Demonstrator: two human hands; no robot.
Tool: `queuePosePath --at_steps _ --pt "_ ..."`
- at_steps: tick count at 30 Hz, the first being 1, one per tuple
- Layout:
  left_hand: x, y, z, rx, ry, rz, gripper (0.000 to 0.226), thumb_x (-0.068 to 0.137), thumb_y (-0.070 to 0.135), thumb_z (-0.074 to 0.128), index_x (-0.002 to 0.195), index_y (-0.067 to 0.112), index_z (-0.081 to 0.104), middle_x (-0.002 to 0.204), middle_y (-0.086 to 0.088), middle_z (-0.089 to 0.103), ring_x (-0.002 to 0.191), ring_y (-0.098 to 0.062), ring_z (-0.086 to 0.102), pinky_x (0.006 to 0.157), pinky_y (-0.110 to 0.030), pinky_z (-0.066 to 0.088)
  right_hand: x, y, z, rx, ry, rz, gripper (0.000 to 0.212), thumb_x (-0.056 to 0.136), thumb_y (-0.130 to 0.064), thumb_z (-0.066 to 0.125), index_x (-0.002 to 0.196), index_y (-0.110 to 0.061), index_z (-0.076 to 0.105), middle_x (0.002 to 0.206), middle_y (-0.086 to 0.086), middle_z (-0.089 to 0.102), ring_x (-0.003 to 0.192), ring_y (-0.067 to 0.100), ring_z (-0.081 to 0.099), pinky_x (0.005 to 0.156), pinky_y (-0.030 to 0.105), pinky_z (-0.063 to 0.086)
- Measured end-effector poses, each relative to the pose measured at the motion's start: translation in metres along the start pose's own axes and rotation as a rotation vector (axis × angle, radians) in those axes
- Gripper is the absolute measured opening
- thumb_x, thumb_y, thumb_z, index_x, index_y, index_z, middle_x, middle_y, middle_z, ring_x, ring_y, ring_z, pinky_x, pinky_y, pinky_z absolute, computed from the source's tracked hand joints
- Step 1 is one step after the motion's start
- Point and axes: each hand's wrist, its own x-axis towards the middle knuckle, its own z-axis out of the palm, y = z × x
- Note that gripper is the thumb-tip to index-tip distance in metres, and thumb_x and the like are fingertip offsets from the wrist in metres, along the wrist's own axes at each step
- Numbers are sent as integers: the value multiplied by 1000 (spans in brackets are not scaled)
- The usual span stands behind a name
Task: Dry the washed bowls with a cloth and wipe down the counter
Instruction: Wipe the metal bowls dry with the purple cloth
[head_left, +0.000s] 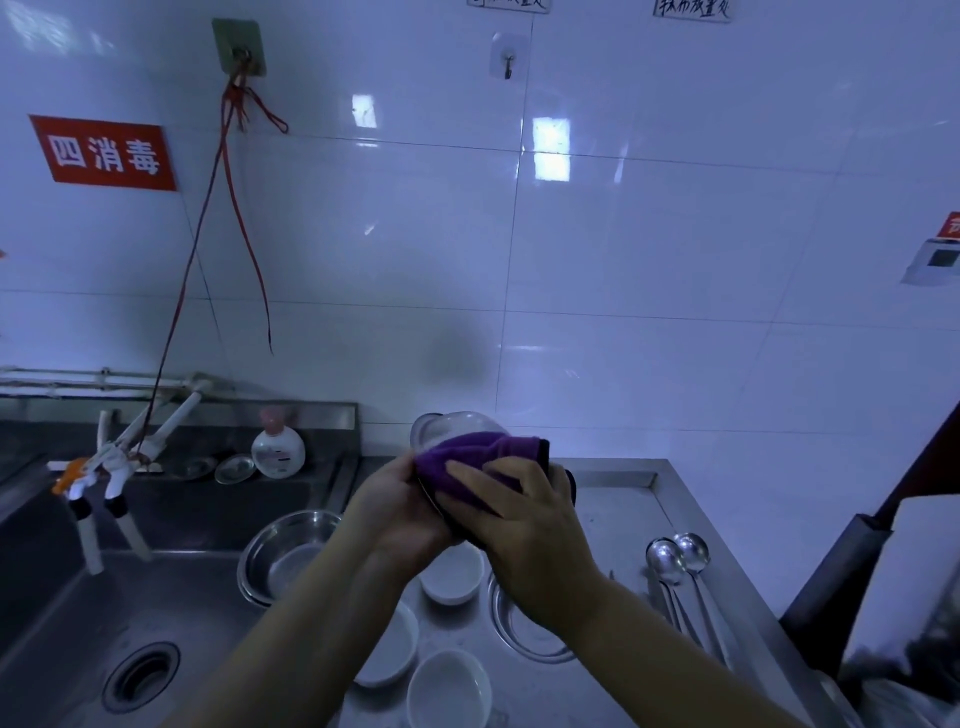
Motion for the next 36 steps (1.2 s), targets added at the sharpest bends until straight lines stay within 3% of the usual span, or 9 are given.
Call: queuePosePath --at_steps 6,10,14,17,20,26,29,32,36 --pt "2 2 2 -65 41 19 46 99 36 31 118 0 55 112 -32 62 100 -44 58 77 -53 46 -26 7 3 45 136 25 30 97 -27 55 128 -28 57 133 -6 52 110 22 47 78 46 49" --pt "7 -5 1 -100 37 38 47 100 36 30 105 -2 58 93 -34 67 82 -47 65 70 -55 46 -39 16 3 97 198 122 25 100 -31 49 107 -25 72 123 1 47 109 24 42 78 45 53" --pt "16 -15 -1 -105 68 45 48 100 34 28 112 -3 57 104 -35 64 96 -48 59 75 -57 45 -46 30 -1 188 239 187 15 92 -20 61 105 -26 63 121 3 45 111 25 42 86 40 50" --pt "21 -20 -3 -99 82 68 50 100 34 26 124 0 53 122 -32 57 111 -45 54 86 -57 43 -47 37 -3 330 300 303 15 99 -28 48 104 -21 60 121 5 47 112 25 45 96 31 43" --pt "26 -33 -3 -33 116 94 48 100 33 27 125 2 54 120 -28 60 110 -42 56 84 -55 46 -50 52 -10 507 313 503 19 97 -16 46 106 -18 62 117 6 53 110 25 50 96 32 44" --pt "37 -62 3 214 351 291 41 97 36 42 116 6 62 112 -19 67 106 -33 62 95 -48 46 -44 81 -28 629 142 663 36 90 -4 45 114 -23 63 113 -11 60 109 13 52 93 15 40" --pt "39 -71 4 366 434 368 37 94 41 46 98 14 70 95 -15 73 91 -31 69 81 -45 54 -41 95 -31 649 7 711 37 92 0 47 116 -23 64 111 -16 61 109 11 52 92 16 40" --pt "38 -77 4 469 457 405 40 93 46 45 80 21 74 84 -13 74 77 -28 72 62 -38 54 -41 100 -29 639 -78 691 38 91 5 49 120 -16 63 110 -6 61 105 17 53 91 29 45" --pt "33 -84 6 594 503 474 43 95 48 40 80 26 74 81 -7 75 73 -22 72 55 -32 53 -49 96 -22 639 -135 663 39 92 2 50 126 -15 60 115 -1 58 106 17 51 91 25 43"
